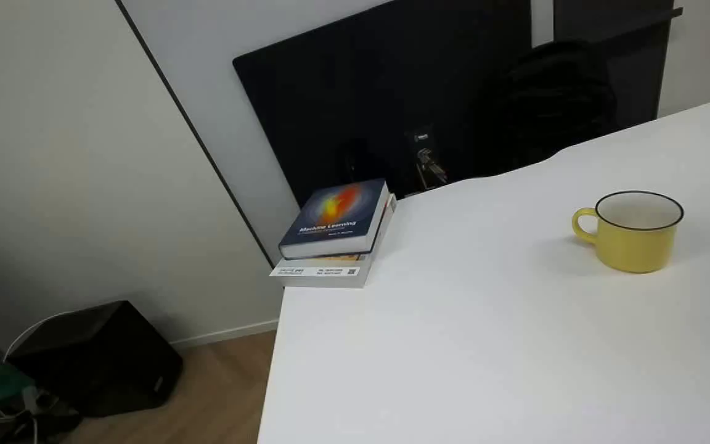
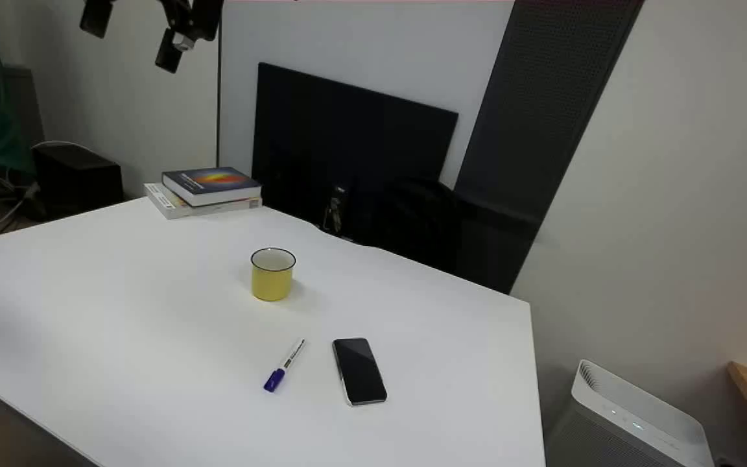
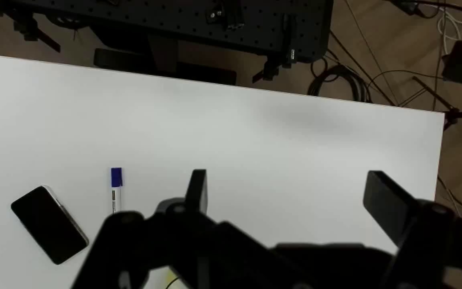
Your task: Put the marker in the cup
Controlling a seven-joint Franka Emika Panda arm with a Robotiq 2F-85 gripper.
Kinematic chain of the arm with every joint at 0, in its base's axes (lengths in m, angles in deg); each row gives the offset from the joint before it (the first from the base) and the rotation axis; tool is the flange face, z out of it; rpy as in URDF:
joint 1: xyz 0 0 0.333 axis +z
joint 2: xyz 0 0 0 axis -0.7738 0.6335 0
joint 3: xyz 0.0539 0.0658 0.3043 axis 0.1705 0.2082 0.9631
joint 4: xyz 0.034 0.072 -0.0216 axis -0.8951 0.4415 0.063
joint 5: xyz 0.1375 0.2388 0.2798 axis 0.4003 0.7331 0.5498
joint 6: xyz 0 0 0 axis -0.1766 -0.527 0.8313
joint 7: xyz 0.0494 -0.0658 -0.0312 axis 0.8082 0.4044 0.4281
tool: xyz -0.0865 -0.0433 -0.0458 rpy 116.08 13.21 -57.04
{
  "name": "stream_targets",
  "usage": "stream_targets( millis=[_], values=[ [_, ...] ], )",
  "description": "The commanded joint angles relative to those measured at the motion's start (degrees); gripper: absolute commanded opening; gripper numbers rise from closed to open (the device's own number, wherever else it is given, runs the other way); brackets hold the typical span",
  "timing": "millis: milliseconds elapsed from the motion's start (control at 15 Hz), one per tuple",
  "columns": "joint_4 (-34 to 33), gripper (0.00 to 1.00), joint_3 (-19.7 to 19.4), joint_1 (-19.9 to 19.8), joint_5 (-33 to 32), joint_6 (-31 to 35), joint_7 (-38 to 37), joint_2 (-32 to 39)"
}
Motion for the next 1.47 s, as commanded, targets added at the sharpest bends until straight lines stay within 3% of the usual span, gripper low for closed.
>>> stream_targets(
  millis=[0, 800, 1400],
  values=[
    [-0.1, 1.00, 0.6, -0.7, 0.1, -0.1, 0.2, 0.0],
    [-0.1, 1.00, 0.6, -0.7, 0.1, -0.1, 0.2, 0.0],
    [3.3, 1.00, -1.7, -4.7, -3.7, 15.7, 2.8, 8.8]
  ],
)
